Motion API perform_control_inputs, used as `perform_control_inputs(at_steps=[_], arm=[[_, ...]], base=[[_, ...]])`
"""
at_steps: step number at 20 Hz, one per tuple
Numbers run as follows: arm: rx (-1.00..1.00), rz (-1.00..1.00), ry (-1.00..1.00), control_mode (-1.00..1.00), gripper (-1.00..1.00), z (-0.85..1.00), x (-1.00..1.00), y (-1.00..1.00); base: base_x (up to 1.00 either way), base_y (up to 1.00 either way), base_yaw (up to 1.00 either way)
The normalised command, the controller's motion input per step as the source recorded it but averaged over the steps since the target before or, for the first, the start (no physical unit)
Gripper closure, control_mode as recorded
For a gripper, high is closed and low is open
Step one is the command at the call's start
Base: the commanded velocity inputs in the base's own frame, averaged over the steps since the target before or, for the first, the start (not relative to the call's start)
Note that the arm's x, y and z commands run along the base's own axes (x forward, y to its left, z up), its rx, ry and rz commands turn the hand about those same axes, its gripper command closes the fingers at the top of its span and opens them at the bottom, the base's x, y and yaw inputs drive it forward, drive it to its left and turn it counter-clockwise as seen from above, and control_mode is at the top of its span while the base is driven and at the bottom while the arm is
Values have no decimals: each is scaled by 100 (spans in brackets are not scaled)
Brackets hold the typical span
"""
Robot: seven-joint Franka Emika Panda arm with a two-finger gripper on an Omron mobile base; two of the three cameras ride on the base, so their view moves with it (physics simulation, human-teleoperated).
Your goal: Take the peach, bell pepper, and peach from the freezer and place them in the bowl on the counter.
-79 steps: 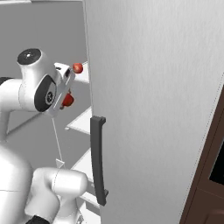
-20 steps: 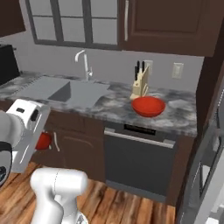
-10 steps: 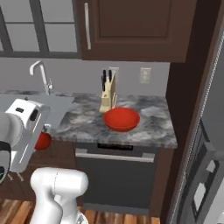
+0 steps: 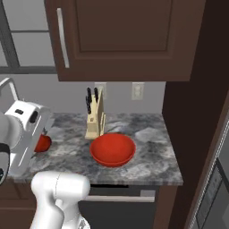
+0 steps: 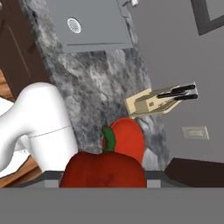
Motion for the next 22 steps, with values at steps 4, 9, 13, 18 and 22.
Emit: perform_control_inputs(at_steps=[4, 9, 13, 18, 22], arm=[[0, 0, 0, 100, 100, 0, 0, 0], [0, 0, 0, 100, 100, 0, 0, 0], [0, 0, 0, 100, 100, 0, 0, 0], [0, -14, 5, -100, 100, -3, 28, 0], [6, -7, 7, -100, 100, -35, 62, -43]], base=[[95, -18, -7], [34, -19, -29], [29, -1, -44], [15, 0, -13], [0, 0, 0]])
